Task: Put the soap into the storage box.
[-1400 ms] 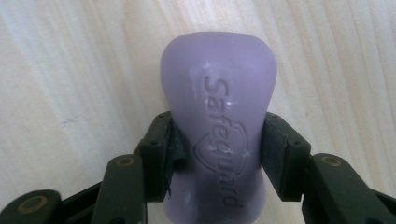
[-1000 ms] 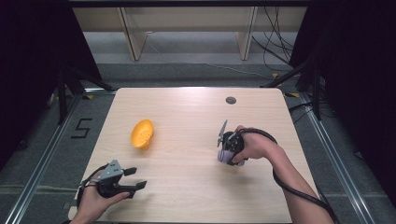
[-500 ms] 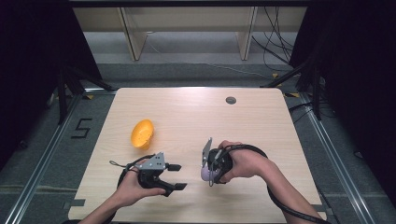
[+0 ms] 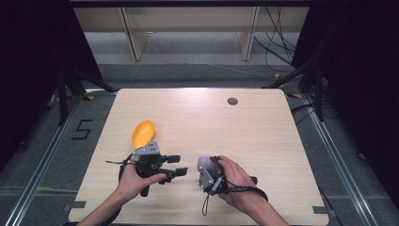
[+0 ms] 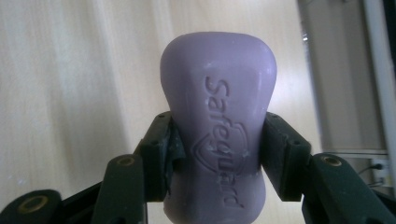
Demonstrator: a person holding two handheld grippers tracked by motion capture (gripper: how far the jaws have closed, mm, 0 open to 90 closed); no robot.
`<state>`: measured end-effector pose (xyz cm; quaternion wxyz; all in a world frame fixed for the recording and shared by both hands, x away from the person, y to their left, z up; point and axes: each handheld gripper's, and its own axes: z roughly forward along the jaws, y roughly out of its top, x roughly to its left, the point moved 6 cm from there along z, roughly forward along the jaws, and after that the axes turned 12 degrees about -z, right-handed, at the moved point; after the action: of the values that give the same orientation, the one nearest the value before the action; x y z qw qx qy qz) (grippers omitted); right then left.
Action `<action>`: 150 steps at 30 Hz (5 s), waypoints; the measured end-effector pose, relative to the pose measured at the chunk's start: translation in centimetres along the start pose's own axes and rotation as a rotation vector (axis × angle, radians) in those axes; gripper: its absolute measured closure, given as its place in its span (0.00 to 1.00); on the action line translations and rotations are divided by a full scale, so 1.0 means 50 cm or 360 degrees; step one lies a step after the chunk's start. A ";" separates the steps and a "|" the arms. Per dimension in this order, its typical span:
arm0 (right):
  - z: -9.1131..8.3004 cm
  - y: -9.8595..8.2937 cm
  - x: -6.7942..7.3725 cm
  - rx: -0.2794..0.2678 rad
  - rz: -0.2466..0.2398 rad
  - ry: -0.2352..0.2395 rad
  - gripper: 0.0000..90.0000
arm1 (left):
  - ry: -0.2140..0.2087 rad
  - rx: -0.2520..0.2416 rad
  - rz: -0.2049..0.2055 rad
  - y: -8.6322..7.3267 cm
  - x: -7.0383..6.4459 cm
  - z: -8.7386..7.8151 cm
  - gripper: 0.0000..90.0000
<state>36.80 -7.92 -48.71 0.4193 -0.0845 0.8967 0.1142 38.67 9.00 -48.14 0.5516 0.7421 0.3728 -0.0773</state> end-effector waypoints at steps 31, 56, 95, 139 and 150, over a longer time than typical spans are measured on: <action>-0.009 0.040 0.012 0.0025 -0.0078 -0.0075 0.56 | -0.0165 0.0196 -0.0260 0.003 -0.018 0.087 0.58; -0.049 -0.107 0.020 0.0198 0.0180 -0.0040 0.33 | 0.0240 -0.0016 0.0055 0.042 0.012 -0.051 0.65; -0.061 -0.168 0.049 0.0170 0.0428 0.0043 0.34 | 0.1515 -0.0810 0.0051 0.083 0.172 -0.157 0.65; -0.056 -0.177 0.053 0.0199 0.0503 0.0061 0.34 | 0.1553 -0.0818 -0.0032 0.055 0.239 -0.137 0.65; -0.055 -0.178 0.054 0.0196 0.0505 0.0081 0.34 | 0.1541 -0.0778 -0.0055 0.041 0.257 -0.127 0.65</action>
<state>35.26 -17.35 -50.28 0.3775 0.0810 0.9144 0.1216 47.22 20.37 -50.92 0.4719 0.5368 0.6035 0.3534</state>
